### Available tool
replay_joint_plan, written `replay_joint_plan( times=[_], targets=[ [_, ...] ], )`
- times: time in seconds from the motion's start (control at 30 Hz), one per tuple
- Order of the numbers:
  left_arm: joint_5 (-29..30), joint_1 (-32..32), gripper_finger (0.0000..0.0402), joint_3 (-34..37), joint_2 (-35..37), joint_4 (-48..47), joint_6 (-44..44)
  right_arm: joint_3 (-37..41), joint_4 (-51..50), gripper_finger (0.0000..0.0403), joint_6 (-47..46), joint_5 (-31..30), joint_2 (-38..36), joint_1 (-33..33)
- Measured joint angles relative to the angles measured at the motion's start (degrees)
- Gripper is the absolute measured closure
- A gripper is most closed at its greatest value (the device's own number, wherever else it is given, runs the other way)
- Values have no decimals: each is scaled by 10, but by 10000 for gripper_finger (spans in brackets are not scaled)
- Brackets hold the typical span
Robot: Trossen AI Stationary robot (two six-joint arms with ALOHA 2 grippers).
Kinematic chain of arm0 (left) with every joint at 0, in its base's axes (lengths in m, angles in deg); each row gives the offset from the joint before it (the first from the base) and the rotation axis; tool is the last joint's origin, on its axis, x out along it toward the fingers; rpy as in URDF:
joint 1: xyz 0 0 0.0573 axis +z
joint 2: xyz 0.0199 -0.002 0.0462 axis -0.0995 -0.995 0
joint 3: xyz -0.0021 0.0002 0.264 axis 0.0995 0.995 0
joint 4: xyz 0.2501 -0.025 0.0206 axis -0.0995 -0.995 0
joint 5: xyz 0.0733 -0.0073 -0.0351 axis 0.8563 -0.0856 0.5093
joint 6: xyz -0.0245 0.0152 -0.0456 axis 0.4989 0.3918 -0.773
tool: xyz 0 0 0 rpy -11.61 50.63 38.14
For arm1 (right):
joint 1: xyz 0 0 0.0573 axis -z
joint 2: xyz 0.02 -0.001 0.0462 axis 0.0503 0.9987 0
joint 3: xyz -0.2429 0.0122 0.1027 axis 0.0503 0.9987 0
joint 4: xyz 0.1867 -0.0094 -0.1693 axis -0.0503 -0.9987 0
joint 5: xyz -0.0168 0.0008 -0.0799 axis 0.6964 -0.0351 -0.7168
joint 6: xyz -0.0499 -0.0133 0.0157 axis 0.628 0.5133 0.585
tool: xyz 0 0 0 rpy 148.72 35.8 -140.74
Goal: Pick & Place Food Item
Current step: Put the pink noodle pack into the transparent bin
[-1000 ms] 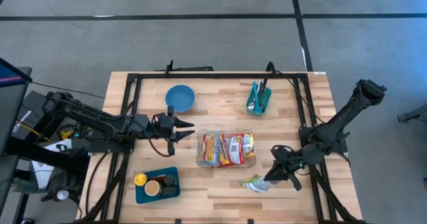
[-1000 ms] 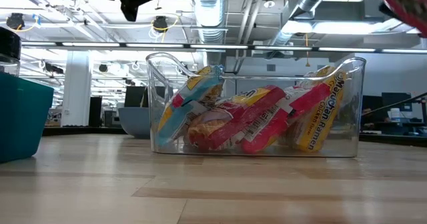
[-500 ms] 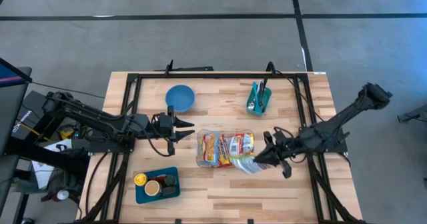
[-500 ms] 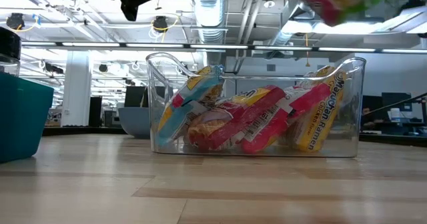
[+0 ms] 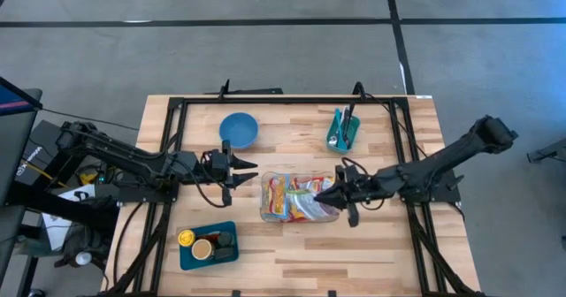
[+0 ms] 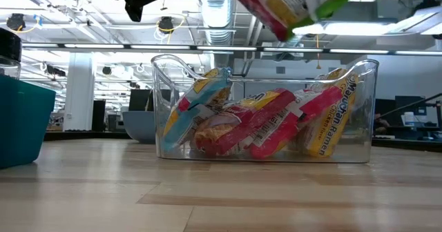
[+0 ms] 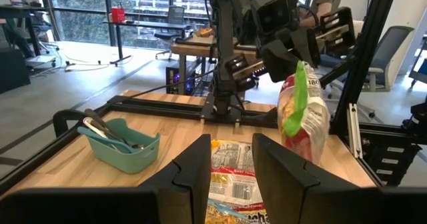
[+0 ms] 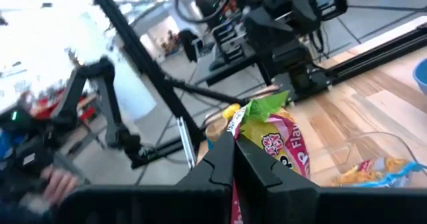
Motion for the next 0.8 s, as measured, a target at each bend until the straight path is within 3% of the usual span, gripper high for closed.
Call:
replay_joint_plan(
  times=[0.47, 0.8],
  targets=[
    [0, 0, 298, 0, 0, 0, 0, -21, 34, 403, -88, -83, 99, 0],
    [0, 0, 298, 0, 0, 0, 0, -21, 18, 403, -119, -134, 115, 0]
  ],
)
